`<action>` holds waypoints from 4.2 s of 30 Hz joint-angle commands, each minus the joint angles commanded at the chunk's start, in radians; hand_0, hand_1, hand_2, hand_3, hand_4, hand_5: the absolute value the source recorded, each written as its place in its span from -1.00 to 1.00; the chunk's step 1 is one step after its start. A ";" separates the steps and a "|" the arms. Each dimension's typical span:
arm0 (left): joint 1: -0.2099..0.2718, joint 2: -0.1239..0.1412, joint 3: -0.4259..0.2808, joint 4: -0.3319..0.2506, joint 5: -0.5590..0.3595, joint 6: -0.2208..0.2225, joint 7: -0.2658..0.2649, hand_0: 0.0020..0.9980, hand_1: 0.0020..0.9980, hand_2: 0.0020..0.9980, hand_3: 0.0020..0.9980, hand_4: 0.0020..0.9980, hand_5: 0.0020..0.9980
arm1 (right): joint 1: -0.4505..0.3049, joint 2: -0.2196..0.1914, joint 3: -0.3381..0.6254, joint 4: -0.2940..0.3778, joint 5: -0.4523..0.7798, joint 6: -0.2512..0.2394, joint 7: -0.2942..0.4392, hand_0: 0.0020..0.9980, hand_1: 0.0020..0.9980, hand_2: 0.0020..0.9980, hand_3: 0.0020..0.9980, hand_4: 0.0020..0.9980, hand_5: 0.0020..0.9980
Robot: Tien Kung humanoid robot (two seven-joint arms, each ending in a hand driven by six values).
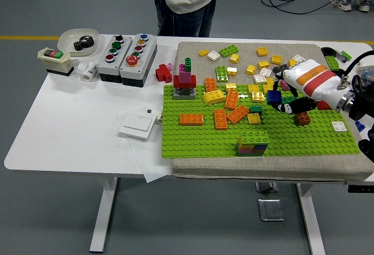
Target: Pick up the brick,pile it on top of brick,press brick,pick up the brick,pile it on top of brick,press brick
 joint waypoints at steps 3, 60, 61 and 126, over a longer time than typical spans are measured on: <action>0.001 0.000 -0.002 0.001 0.002 0.000 0.000 0.36 0.44 0.46 0.19 0.38 0.33 | -0.013 -0.027 -0.009 0.068 0.009 0.023 -0.007 -0.42 -0.66 -0.59 0.03 0.58 -0.18; 0.007 -0.001 -0.004 -0.003 0.013 -0.002 0.005 0.35 0.44 0.47 0.19 0.37 0.33 | -0.090 -0.037 -0.056 0.212 -0.032 0.113 -0.035 -0.40 -0.65 -0.58 0.06 0.69 -0.09; 0.007 -0.001 -0.005 -0.003 0.014 -0.002 0.006 0.35 0.44 0.46 0.19 0.37 0.33 | -0.090 -0.036 -0.056 0.211 -0.031 0.113 -0.035 -0.40 -0.65 -0.58 0.06 0.69 -0.08; 0.000 0.000 0.003 -0.002 0.003 0.000 -0.001 0.35 0.45 0.46 0.19 0.37 0.33 | -0.344 -0.080 0.223 0.407 0.061 -0.012 -0.070 0.55 0.35 0.58 0.87 1.00 0.47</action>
